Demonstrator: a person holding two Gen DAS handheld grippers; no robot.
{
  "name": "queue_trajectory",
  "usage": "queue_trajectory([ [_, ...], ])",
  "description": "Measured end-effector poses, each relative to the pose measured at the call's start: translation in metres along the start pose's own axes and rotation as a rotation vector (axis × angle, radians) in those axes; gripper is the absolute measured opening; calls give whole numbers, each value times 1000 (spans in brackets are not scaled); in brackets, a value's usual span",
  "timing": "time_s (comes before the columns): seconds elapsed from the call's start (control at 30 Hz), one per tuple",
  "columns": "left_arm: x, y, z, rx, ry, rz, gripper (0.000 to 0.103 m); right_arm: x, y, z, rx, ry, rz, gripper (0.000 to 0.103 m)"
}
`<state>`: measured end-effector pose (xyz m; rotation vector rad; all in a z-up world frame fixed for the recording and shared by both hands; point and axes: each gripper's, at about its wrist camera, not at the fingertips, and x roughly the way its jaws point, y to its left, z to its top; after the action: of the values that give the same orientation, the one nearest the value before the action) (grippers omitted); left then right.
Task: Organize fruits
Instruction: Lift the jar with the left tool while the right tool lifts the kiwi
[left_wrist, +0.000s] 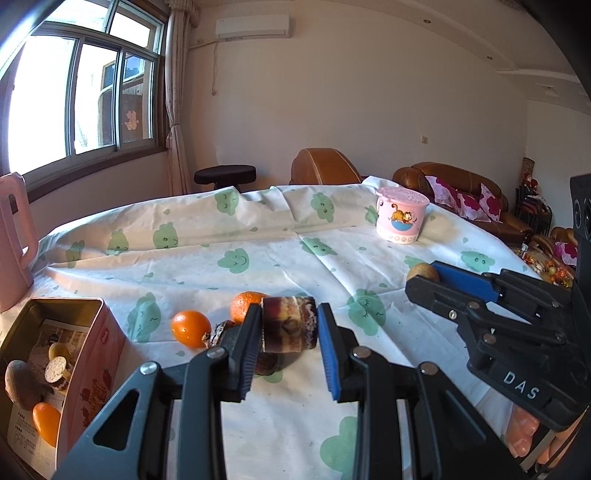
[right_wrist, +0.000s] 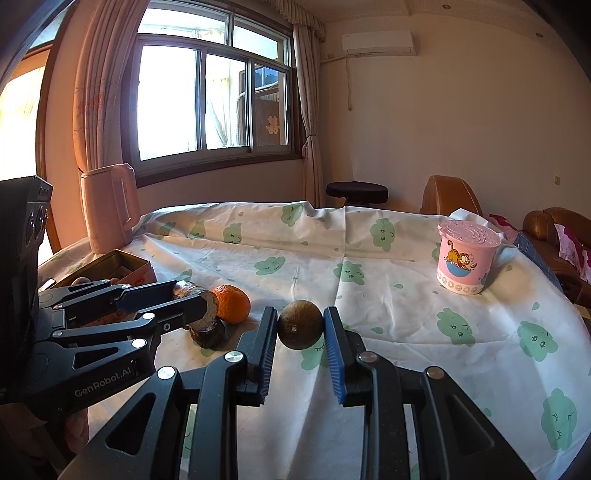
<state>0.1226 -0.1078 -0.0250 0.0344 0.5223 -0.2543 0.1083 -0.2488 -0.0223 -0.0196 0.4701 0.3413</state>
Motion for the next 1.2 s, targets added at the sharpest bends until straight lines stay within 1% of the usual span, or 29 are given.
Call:
queue_trajectory([
  [0.47, -9, 0, 0, -1, -47, 16, 32, -6, 0, 0, -1, -38, -1, 27],
  [0.87, -15, 0, 0, -1, -72, 29, 32, -13, -1, -1, 1, -71, -2, 27],
  [1.2, -22, -5, -1, 20, -112, 55, 32, -18, -1, -3, 1, -101, -5, 27],
])
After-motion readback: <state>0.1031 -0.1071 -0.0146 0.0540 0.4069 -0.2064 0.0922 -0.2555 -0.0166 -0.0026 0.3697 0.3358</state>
